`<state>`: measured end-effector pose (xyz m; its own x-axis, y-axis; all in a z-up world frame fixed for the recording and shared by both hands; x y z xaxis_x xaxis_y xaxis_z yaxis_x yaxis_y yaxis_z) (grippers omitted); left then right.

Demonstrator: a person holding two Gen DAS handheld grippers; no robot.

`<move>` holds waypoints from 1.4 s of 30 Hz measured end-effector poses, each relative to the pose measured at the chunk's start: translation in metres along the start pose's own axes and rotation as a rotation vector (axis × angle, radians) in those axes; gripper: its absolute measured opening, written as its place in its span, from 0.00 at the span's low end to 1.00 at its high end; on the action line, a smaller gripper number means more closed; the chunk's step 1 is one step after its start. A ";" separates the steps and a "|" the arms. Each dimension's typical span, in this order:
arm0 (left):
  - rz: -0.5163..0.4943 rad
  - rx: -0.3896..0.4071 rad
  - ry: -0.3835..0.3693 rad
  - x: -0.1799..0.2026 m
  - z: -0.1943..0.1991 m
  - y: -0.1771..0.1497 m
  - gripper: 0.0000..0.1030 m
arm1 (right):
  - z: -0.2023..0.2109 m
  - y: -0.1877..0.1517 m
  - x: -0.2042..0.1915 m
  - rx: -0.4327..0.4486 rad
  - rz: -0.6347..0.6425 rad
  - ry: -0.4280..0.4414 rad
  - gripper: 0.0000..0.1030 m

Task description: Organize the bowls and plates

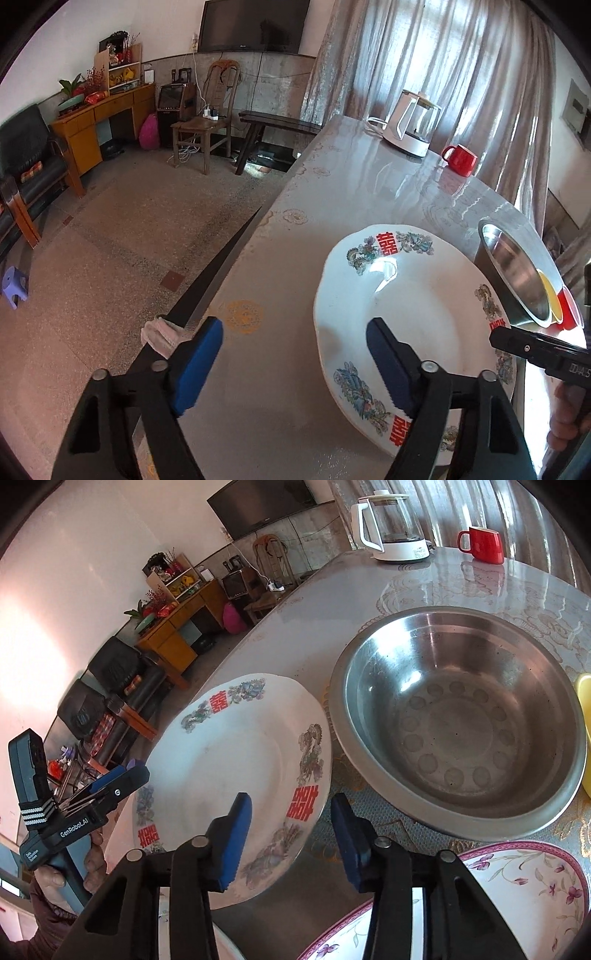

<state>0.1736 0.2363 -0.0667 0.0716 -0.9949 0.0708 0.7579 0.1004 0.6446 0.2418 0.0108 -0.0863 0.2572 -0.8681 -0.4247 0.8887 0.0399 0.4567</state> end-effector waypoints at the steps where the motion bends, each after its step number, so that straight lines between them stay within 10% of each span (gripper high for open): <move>1: 0.004 -0.016 0.001 0.000 -0.004 0.000 0.67 | -0.001 0.000 0.001 -0.005 -0.001 0.000 0.38; 10: 0.008 0.017 -0.059 0.010 -0.011 0.004 0.63 | -0.007 0.000 0.000 -0.035 0.020 0.013 0.35; 17: 0.016 0.018 -0.121 0.013 -0.020 0.007 0.89 | -0.011 0.000 -0.001 -0.050 0.025 0.015 0.35; 28: 0.001 0.018 -0.128 0.016 -0.032 0.011 1.00 | -0.016 0.000 -0.003 -0.076 0.030 0.043 0.41; 42: -0.119 -0.074 -0.002 0.029 -0.044 0.010 1.00 | -0.020 -0.003 -0.015 -0.084 0.045 0.097 0.65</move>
<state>0.2115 0.2082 -0.0921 -0.0230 -0.9997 -0.0011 0.8069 -0.0192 0.5904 0.2428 0.0332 -0.0968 0.3295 -0.8128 -0.4805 0.9031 0.1228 0.4116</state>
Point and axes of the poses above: each gripper's, at about its wrist camera, not at the fingertips, and z roughly against the way its jaws point, x to its right, y to its top, the point moved 5 cm from there along -z, roughly the way its jaws point, and after that the axes turned 9 degrees about -z, right-handed, at the moved point
